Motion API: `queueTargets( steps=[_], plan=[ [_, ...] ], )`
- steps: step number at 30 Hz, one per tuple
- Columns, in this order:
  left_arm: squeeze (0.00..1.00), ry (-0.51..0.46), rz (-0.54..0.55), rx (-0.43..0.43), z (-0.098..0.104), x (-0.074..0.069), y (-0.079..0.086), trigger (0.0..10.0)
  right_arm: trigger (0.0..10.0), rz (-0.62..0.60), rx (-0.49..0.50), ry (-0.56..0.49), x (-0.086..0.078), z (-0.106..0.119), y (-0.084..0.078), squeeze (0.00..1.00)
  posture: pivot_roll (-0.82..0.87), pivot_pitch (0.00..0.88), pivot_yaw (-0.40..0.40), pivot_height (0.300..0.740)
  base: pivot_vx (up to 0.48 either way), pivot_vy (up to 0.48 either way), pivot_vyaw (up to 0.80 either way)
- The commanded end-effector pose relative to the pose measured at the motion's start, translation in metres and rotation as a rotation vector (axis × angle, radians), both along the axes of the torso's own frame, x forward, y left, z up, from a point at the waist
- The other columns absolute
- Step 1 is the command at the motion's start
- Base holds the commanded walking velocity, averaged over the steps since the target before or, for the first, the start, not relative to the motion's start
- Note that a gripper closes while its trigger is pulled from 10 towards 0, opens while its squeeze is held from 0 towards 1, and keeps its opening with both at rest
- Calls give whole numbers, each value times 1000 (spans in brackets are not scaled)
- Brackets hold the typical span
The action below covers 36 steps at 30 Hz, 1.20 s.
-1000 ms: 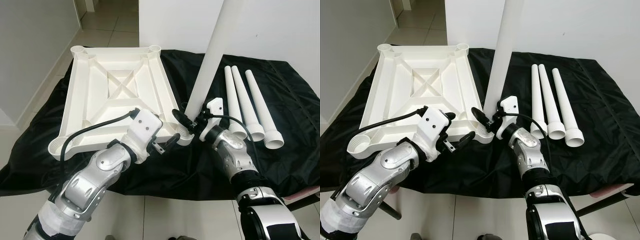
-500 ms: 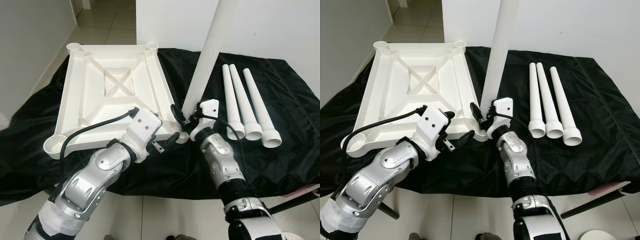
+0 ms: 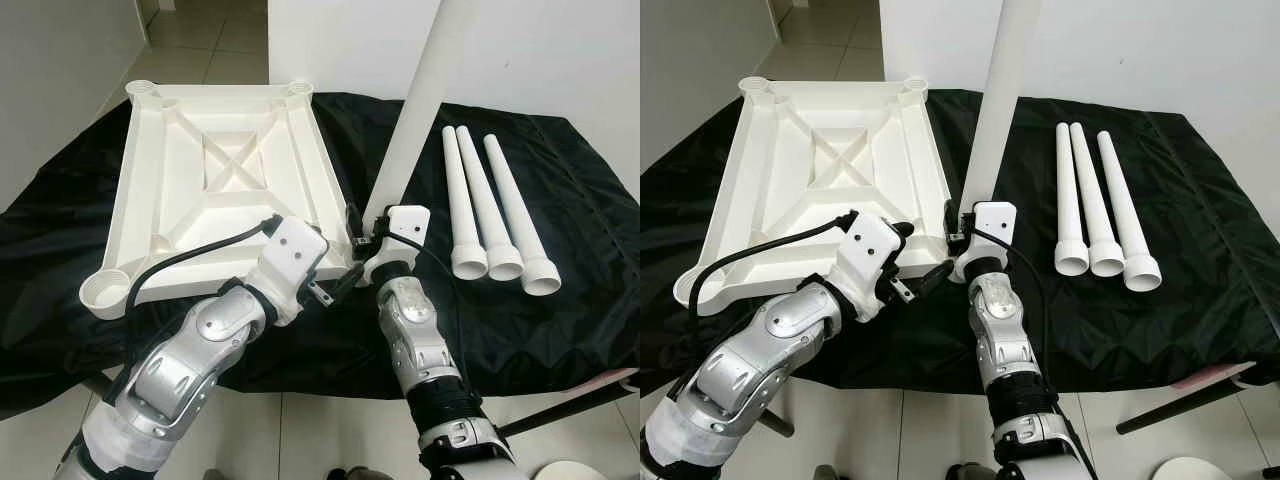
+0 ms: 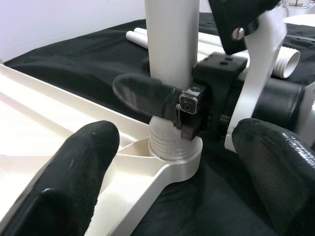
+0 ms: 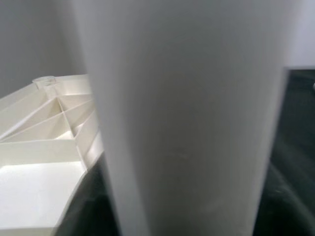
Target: Building children table
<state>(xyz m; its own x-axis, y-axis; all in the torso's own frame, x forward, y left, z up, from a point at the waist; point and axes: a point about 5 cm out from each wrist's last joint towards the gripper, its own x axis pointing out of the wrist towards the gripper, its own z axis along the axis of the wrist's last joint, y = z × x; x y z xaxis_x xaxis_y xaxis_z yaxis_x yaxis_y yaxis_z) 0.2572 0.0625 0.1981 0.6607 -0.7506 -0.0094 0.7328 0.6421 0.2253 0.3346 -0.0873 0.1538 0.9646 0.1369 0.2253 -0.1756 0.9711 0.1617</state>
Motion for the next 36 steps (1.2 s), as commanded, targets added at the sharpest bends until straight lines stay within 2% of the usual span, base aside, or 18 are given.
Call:
queueTargets(
  steps=[1, 9, 10, 12, 13, 19, 21, 22, 24, 31, 34, 36],
  plan=[
    [0, 12, -71, 19, -3, -2, -3, 10000, 10000, -12, 46, 48, -5, -13, -4, 1000, 4, 82, -45, 740, 0, 0, 0],
    [0, 13, -78, 22, -4, -3, -4, 10000, 10000, -7, 10, -10, -5, -3, -9, 1000, 1, 78, -42, 740, 0, 0, 0],
    [0, 14, -82, 24, -4, -4, -5, 10000, 10000, 13, -22, -4, -3, -3, -15, 1000, -3, 77, -42, 740, 0, 0, 0],
    [0, 14, -83, 25, -4, -4, -5, 10000, 10000, 24, -36, 0, -2, -3, -17, 1000, -3, 78, -43, 740, 0, 0, 0],
    [0, 13, -84, 25, -5, -4, -5, 10000, 10000, 48, -42, 11, -2, -4, -18, 20, -3, 78, -43, 740, 0, 0, 0],
    [0, 15, -85, 25, -5, -4, -6, 10000, 10000, 176, -92, 21, 1, -7, -26, 0, -5, 77, -42, 740, 0, 0, 0],
    [0, 19, -89, 39, -8, -4, -6, 10000, 10000, 267, -167, 34, 2, -12, -32, 0, -5, 75, -42, 740, 0, 0, 0],
    [0, 19, -89, 39, -8, -4, -6, 10000, 10000, 267, -167, 34, 2, -12, -32, 0, -5, 75, -42, 740, 0, 0, 0],
    [0, 29, -100, 84, -16, -6, -6, 10000, 10000, 371, -231, 28, 3, -13, -39, 0, -5, 74, -40, 740, 0, 0, 0],
    [0, 58, -128, 127, -26, -10, -6, 10000, 10000, 463, -273, 19, 6, -11, -44, 0, -5, 74, -33, 740, 0, 0, 0],
    [0, 65, -139, 153, -31, -11, -6, 10000, 10000, 556, -315, -6, 11, -3, -44, 0, -5, 78, -24, 740, 0, 0, 0],
    [0, 65, -138, 156, -31, -10, -5, 10000, 10000, 571, -329, -3, 13, -2, -44, 0, -5, 78, -23, 740, 0, 0, 0]
  ],
)
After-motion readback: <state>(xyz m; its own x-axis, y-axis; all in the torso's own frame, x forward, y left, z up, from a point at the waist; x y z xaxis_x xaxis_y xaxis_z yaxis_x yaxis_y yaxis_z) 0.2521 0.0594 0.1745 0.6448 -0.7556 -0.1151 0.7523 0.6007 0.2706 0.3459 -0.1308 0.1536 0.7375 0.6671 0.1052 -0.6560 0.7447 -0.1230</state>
